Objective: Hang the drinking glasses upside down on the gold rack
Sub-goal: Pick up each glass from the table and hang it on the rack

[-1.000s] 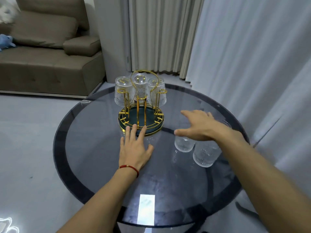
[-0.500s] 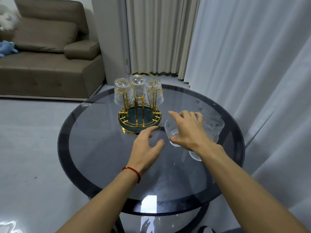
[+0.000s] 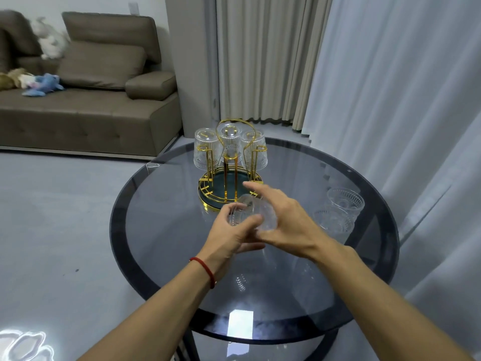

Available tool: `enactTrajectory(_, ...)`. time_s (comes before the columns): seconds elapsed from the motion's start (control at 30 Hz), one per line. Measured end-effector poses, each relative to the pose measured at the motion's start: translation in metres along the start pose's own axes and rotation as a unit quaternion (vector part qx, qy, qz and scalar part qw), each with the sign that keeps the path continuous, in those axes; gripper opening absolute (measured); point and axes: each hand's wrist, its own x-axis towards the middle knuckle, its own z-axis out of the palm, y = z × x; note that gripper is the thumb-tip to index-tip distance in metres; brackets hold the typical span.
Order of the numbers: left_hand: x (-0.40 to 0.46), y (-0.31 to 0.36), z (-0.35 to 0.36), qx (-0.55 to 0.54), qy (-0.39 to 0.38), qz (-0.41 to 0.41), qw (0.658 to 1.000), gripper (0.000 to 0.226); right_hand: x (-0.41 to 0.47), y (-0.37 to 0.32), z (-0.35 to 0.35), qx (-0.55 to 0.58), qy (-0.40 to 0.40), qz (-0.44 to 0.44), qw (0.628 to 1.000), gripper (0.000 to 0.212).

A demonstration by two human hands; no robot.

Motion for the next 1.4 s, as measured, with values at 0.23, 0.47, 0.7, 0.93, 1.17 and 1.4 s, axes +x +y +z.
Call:
enactTrajectory(0.23,0.012,0.005,-0.018,-0.147,-0.066,0.006,0.987,0.051,0.005,0.006,0.009,0.279,0.035,0.294,0.913,0.057)
enactTrajectory(0.47,0.031,-0.009,-0.039,0.261,0.119,0.177,0.941,0.053,0.012,-0.007,-0.011,0.201,0.188,0.241,0.931,0.05)
enactTrajectory(0.7,0.057,-0.046,-0.064,0.603,0.091,0.172,0.774,0.061,0.068,-0.048,-0.046,0.143,0.274,0.135,0.941,0.054)
enactTrajectory(0.93,0.064,-0.052,-0.065,0.668,0.114,0.166,0.717,0.067,0.156,-0.065,-0.028,0.023,0.229,0.118,0.966,0.073)
enactTrajectory(1.17,0.066,-0.057,-0.062,0.678,0.104,0.172,0.707,0.067,0.191,-0.052,0.006,-0.074,0.173,0.131,0.973,0.069)
enactTrajectory(1.4,0.063,-0.057,-0.061,0.666,0.106,0.179,0.717,0.064,0.196,-0.034,0.028,-0.133,0.129,0.151,0.971,0.064)
